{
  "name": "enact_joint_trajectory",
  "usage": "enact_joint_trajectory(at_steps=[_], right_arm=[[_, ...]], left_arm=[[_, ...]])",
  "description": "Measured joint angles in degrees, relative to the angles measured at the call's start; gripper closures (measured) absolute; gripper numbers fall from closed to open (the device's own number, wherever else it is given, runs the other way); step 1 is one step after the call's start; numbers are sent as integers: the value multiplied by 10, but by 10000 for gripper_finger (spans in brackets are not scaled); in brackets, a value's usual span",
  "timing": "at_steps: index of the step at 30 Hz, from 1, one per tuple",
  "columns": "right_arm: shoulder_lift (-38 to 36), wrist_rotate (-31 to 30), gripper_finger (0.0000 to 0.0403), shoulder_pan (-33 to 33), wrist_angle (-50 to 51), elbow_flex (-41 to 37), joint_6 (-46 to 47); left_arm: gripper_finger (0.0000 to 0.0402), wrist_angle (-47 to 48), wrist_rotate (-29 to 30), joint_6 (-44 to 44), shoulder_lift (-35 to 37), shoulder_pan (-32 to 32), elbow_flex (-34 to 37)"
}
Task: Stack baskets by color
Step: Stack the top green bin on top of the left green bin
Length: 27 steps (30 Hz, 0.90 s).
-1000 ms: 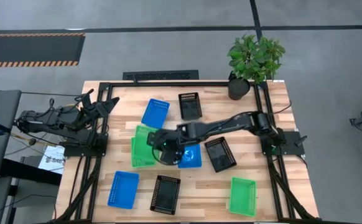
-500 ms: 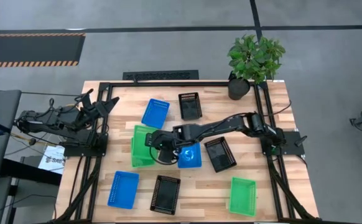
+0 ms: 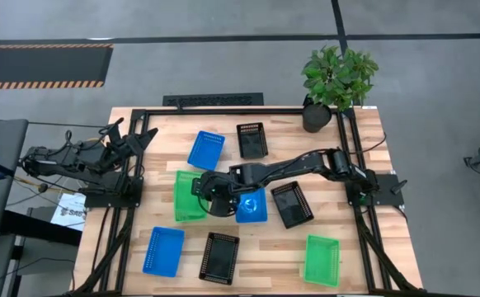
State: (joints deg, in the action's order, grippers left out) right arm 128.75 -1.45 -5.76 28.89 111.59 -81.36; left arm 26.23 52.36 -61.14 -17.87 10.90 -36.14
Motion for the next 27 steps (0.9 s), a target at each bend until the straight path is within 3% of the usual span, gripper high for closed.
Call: enact_joint_trajectory(at_steps=[13, 27], right_arm=[[0, 22, 357, 20, -7, 0, 4], [33, 59, 364, 27, -25, -3, -1]], left_arm=[[198, 0, 2, 0, 0, 0, 0], [198, 0, 2, 5, 0, 0, 0]])
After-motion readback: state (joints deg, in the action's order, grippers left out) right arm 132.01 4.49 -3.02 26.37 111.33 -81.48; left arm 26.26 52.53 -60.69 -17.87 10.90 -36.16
